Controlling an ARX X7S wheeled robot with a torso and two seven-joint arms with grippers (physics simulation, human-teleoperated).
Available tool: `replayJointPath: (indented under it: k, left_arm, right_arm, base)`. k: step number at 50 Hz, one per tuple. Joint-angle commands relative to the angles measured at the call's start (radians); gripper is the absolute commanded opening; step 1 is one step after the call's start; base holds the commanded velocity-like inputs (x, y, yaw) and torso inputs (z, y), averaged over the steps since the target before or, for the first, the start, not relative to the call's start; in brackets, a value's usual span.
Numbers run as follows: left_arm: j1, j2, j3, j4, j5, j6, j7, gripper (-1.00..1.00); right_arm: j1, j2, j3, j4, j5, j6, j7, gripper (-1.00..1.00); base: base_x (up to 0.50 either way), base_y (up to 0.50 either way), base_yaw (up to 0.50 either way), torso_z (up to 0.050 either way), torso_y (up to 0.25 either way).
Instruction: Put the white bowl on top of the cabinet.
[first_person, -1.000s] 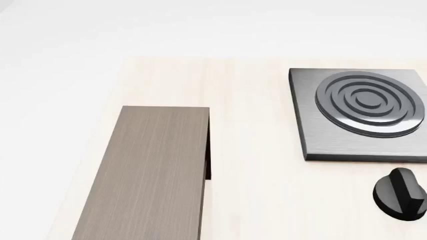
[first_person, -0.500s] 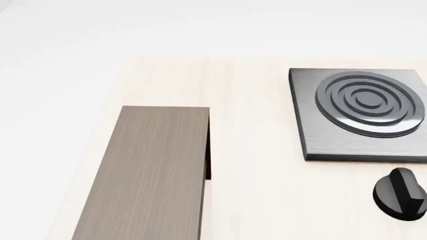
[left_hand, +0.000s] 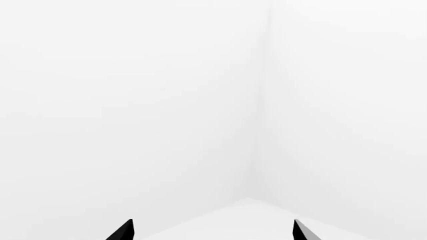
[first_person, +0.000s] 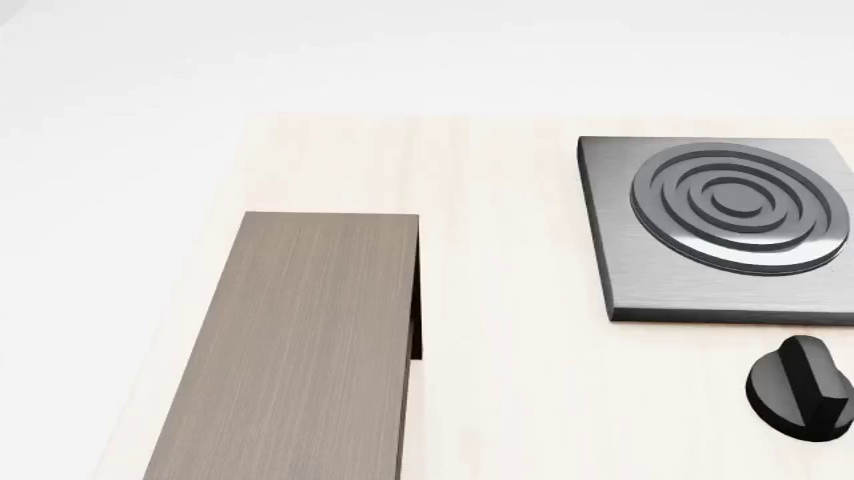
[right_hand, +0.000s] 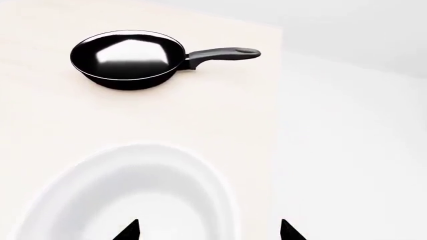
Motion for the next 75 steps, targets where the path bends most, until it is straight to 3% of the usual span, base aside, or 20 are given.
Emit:
replayJointPath:
  k: [1, 28, 75]
  left_arm:
    - [0.000, -0.001, 0.004, -0.004, 0.000, 0.003, -0.005, 1.00]
    - [0.004, -0.010, 0.016, -0.010, 0.007, 0.015, -0.011, 1.00]
    - [0.001, -0.021, 0.021, -0.004, -0.005, 0.004, -0.024, 1.00]
  right_arm:
    - [-0.011, 0.007, 0.035, 0.034, 0.020, -0.014, -0.017, 1.00]
    - [0.021, 0.026, 0.100, 0.146, 0.068, -0.095, -0.045, 1.00]
    - [0.085, 0.086, 0.074, 0.416, 0.049, -0.217, -0.030, 1.00]
  base:
    - [0.00, 0.00, 0.00, 0.000, 0.000]
    - [0.00, 0.00, 0.00, 0.000, 0.000]
    - [0.00, 0.00, 0.00, 0.000, 0.000]
